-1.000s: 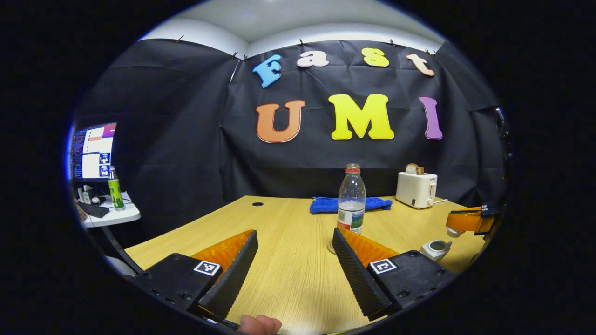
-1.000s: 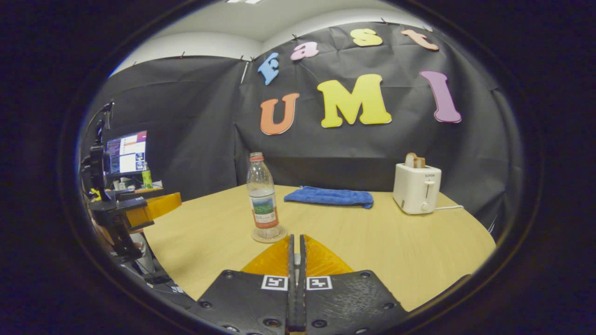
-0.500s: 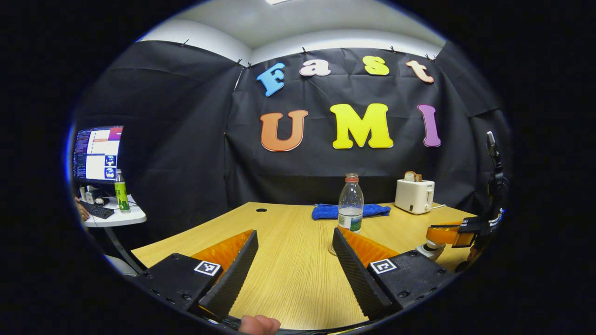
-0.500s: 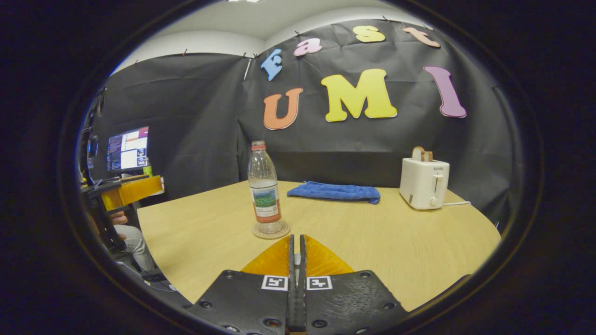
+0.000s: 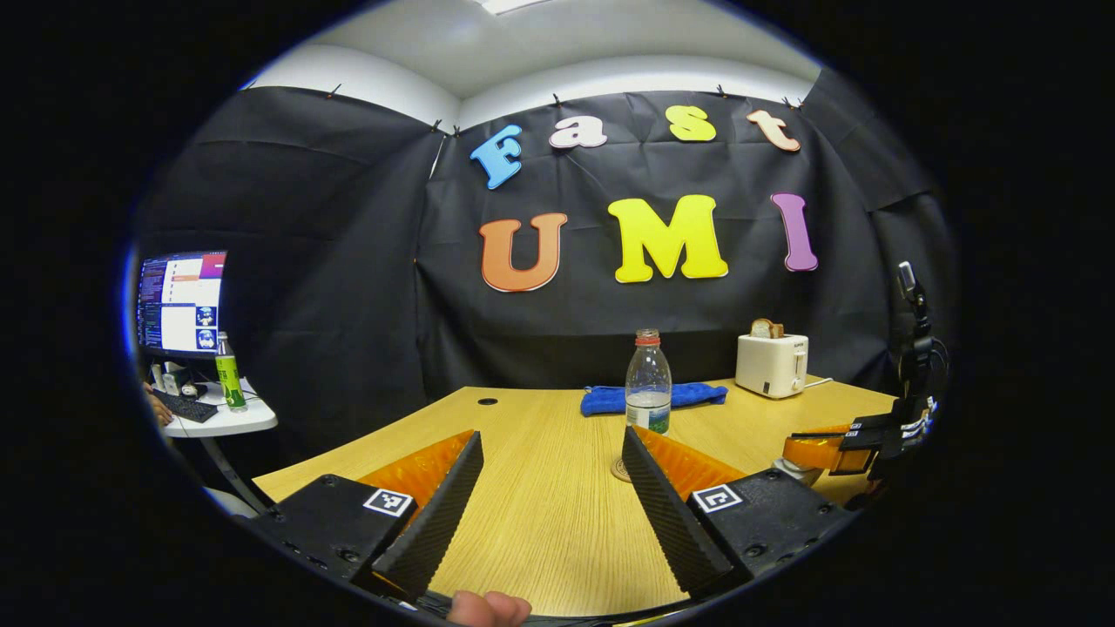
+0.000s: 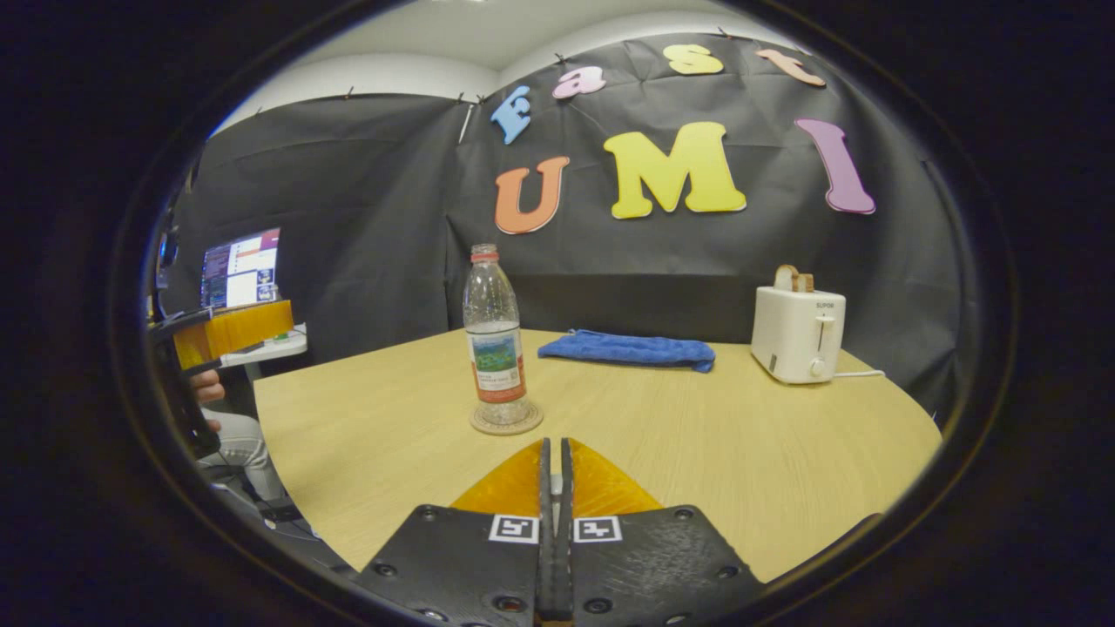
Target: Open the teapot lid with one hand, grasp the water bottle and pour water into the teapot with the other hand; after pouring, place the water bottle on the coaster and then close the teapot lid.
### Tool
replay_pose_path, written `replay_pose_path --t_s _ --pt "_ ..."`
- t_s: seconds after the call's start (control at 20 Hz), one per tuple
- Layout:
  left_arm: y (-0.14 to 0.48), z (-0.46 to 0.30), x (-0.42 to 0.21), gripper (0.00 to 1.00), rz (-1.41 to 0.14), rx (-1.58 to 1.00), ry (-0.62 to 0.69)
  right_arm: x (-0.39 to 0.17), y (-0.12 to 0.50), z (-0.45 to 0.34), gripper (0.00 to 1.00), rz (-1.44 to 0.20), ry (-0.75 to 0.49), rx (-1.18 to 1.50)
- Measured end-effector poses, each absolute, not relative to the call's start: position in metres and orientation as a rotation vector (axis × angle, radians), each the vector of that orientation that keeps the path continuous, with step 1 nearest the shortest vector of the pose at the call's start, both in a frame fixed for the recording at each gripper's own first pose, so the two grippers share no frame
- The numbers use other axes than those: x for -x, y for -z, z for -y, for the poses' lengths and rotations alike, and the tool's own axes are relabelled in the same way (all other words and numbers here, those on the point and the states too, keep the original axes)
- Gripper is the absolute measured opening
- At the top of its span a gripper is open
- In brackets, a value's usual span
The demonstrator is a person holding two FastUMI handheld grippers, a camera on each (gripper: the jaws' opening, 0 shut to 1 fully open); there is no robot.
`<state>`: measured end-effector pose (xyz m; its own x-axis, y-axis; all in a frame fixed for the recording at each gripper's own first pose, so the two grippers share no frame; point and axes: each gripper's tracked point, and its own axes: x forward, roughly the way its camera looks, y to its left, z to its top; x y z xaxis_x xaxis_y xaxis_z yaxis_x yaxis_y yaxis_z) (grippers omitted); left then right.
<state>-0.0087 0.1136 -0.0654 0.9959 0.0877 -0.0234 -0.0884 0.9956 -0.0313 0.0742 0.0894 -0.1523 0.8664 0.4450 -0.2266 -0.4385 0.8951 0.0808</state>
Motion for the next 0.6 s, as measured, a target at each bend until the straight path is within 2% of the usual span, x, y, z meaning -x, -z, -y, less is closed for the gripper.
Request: replay_pose_path --t_s 0.15,0.2,0.25,0.3,0.35,0.4,0.45,0.55,0.6 --pt "0.061 -0.112 0.01 1.0 -0.011 0.039 -0.085 -0.074 0.154 -0.09 0.01 -0.237 -0.456 -0.023" --pt "0.06 -0.108 0.01 0.95 -0.009 0.046 -0.077 -0.073 0.154 -0.089 0.04 -0.24 -0.454 -0.024" --pt "0.06 -0.105 0.011 1.0 -0.014 0.051 -0.072 -0.072 0.155 -0.089 0.06 -0.239 -0.448 -0.025" --pt "0.061 -0.104 0.011 1.0 -0.018 0.053 -0.072 -0.071 0.15 -0.085 0.07 -0.232 -0.442 -0.03" --pt "0.059 -0.1 0.012 1.0 -0.018 0.051 -0.071 -0.071 0.144 -0.085 0.14 -0.215 -0.443 -0.051" --pt "0.057 -0.097 0.012 1.0 -0.017 0.047 -0.07 -0.069 0.134 -0.084 0.35 -0.188 -0.439 -0.079" --pt "0.054 -0.093 0.012 1.0 -0.013 0.047 -0.07 -0.069 0.123 -0.08 0.47 -0.155 -0.428 -0.102" --pt "0.047 -0.08 0.012 1.0 -0.014 0.073 -0.046 -0.065 0.098 -0.064 0.87 -0.094 -0.37 -0.112" --pt "0.044 -0.07 0.011 1.0 -0.009 0.088 -0.028 -0.065 0.087 -0.056 0.98 -0.074 -0.341 -0.109"
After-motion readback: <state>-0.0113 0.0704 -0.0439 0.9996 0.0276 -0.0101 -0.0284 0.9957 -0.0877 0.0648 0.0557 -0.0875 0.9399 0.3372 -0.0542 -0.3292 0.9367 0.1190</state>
